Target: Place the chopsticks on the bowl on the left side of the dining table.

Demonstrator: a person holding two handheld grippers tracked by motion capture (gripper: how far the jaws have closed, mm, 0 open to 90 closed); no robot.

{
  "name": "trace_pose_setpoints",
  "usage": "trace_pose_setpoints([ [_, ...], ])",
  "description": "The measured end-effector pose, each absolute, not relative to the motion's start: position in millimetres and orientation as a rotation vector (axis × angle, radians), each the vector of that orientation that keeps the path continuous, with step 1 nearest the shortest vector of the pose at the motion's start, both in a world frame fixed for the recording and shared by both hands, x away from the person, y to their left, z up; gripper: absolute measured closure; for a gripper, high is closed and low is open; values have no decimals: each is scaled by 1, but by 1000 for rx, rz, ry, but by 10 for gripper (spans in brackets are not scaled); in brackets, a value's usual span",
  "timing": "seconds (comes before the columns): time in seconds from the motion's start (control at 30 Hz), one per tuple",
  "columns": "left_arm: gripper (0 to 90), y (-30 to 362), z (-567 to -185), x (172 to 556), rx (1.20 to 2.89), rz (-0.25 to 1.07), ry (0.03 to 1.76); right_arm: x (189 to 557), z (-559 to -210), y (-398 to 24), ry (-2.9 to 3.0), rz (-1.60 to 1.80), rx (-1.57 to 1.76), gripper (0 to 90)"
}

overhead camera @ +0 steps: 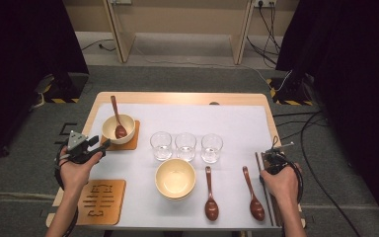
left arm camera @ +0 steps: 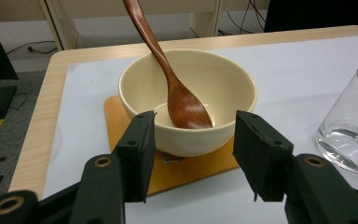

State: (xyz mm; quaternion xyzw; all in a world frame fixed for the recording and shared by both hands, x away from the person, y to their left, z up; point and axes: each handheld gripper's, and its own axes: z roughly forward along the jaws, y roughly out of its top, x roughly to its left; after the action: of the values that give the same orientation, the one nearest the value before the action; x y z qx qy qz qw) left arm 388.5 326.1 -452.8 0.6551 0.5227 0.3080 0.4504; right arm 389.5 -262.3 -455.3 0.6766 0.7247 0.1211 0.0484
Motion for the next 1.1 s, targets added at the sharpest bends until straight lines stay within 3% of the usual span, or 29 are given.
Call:
trace_pose_setpoints([
  [0.63, 484, 327, -452, 385, 1619, 773, 1290, 397, -455, -251, 2205, 133, 2143, 854],
  [1.1, 483, 328, -451, 382, 1615, 779, 1289, 400, -443, -250, 2202, 290, 2086, 855],
])
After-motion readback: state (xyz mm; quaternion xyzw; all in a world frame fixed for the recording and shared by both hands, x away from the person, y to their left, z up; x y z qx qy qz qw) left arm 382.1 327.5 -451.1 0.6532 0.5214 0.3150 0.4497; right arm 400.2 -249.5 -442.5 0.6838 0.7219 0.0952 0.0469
